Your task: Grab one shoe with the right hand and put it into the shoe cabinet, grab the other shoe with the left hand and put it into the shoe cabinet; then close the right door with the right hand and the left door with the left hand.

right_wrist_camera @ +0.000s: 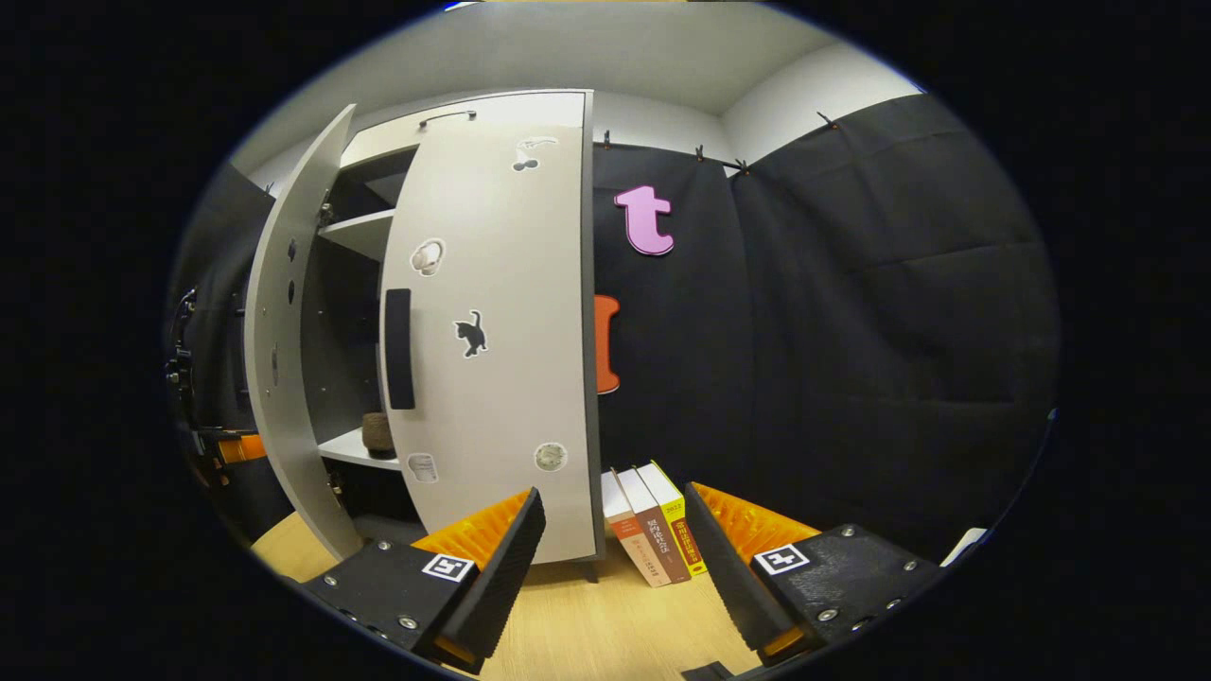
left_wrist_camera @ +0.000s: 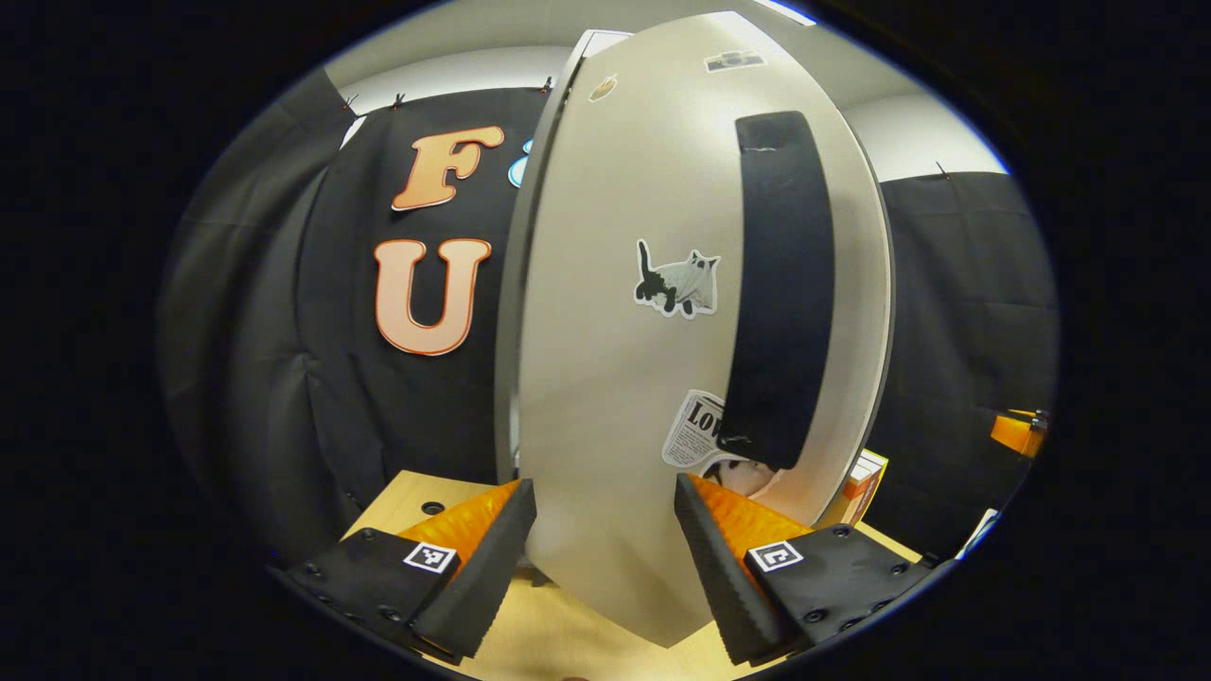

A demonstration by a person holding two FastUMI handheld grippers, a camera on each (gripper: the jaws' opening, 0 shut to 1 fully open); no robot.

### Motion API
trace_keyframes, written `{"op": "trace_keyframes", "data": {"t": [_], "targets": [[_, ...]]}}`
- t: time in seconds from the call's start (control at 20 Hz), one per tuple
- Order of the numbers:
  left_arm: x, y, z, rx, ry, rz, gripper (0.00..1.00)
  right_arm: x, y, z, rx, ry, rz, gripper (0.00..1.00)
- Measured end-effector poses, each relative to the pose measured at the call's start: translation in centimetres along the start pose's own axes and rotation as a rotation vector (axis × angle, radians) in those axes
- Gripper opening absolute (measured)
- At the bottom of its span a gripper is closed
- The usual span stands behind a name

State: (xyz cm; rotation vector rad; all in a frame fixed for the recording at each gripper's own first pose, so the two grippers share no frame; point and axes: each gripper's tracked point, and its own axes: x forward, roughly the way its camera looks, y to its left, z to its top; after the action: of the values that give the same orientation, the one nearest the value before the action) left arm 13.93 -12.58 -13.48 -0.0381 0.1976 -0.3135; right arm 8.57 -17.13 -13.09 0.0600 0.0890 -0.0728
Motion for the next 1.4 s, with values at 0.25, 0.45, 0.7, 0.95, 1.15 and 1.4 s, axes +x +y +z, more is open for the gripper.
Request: {"op": "trace_keyframes", "data": {"t": [0.25,0.45,0.7,0.95,1.15,1.4], "targets": [[5.0,-2.2,-0.1,0.062,0.000,0.039,0.97,2.0,-1.8,-0.8,0.002,0.025,-0.020,0.92],[6.8,-2.9,-0.1,0.063,0.006,0.071,0.96,3.1,-2.3,-1.5,0.015,0.047,-0.018,0.92],[6.3,-3.6,0.6,0.020,0.035,0.081,0.97,4.7,-0.8,-0.5,0.023,0.061,0.019,0.92],[1.4,-0.9,6.1,0.013,0.009,0.140,0.96,5.4,2.2,5.5,-0.006,-0.002,0.080,0.92],[-3.9,3.2,12.4,-0.030,-0.065,0.184,0.97,5.0,4.8,10.6,-0.034,-0.031,0.121,0.92],[-10.8,9.8,18.7,-0.072,-0.149,0.260,0.96,3.2,8.6,16.3,-0.032,-0.080,0.166,0.92]]}}
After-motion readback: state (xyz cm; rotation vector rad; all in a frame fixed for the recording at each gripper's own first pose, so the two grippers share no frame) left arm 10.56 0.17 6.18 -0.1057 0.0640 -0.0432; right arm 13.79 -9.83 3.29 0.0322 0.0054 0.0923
